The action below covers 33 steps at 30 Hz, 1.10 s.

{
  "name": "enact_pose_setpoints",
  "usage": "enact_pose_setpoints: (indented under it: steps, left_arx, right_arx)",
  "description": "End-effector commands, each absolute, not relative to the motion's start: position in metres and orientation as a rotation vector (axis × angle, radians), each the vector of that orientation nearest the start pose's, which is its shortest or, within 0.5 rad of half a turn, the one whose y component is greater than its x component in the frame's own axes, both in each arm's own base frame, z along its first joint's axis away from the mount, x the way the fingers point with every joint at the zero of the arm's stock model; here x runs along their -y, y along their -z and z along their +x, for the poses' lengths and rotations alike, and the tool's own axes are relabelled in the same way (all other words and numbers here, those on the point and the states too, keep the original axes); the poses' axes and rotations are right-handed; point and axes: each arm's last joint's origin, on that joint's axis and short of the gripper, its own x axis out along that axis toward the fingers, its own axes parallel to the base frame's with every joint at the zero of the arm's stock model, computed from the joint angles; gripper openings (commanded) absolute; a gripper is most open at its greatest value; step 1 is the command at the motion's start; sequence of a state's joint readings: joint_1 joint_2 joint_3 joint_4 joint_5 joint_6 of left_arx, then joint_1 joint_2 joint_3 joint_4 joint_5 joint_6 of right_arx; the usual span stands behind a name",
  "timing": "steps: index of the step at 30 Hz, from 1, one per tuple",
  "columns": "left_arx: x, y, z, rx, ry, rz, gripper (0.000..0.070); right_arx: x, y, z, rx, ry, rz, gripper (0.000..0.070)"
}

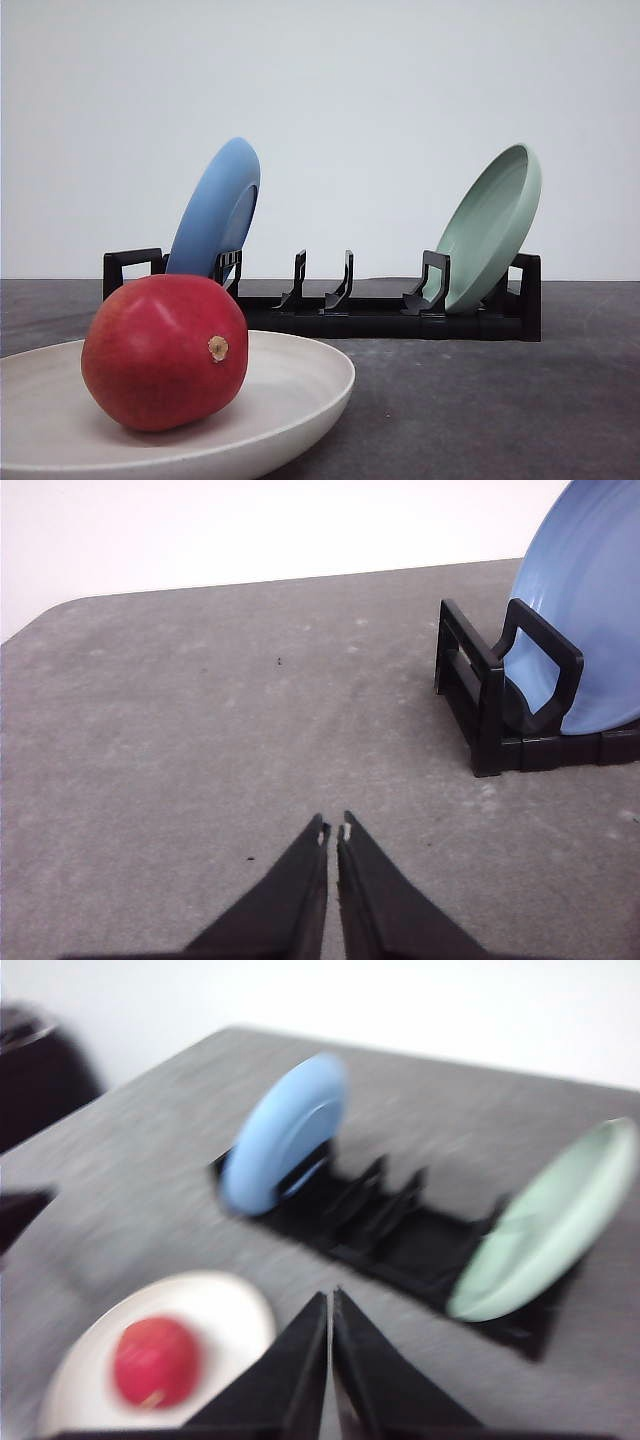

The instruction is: Place pomegranate in white plate

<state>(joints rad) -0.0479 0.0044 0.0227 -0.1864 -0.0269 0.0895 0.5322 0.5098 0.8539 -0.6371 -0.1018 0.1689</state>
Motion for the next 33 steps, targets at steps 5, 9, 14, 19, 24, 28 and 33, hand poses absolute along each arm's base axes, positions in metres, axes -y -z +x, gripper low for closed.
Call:
enact_pose_setpoints:
  steps: [5,9,14,19,24,28,33]
  left_arx:
    - [0.004,-0.149,0.096,-0.177,0.029,0.107,0.0000]
    - [0.004,-0.149,0.096,-0.177,0.029,0.107,0.0000]
    - [0.004,-0.149,0.096,-0.177,0.029,0.107,0.0000]
    - [0.004,-0.149,0.096,-0.177,0.029,0.107,0.0000]
    - [0.004,-0.149,0.096,-0.177,0.029,0.107,0.0000]
    - [0.004,-0.149,0.096,-0.177,0.029,0.106,0.0000]
    - [0.004,-0.149,0.096,-0.176,0.029,0.107,0.0000]
  right_arx:
    - [-0.026,-0.307,0.102,-0.093,-0.317,0.144,0.0000]
    - [-0.014,-0.271,0.110,0.097,-0.197,0.146,0.0000]
    - [-0.008,-0.237,0.110,0.130,-0.136,0.144,0.0000]
    - [-0.005,-0.232,0.104,0.161,-0.111,0.123,0.0000]
    - [-0.001,-0.215,0.102,0.157,0.018,0.004,0.0000]
    - [0.001,-0.192,0.101,0.127,0.073,-0.034,0.0000]
    - [0.001,-0.168,0.099,0.009,0.079,-0.064,0.0000]
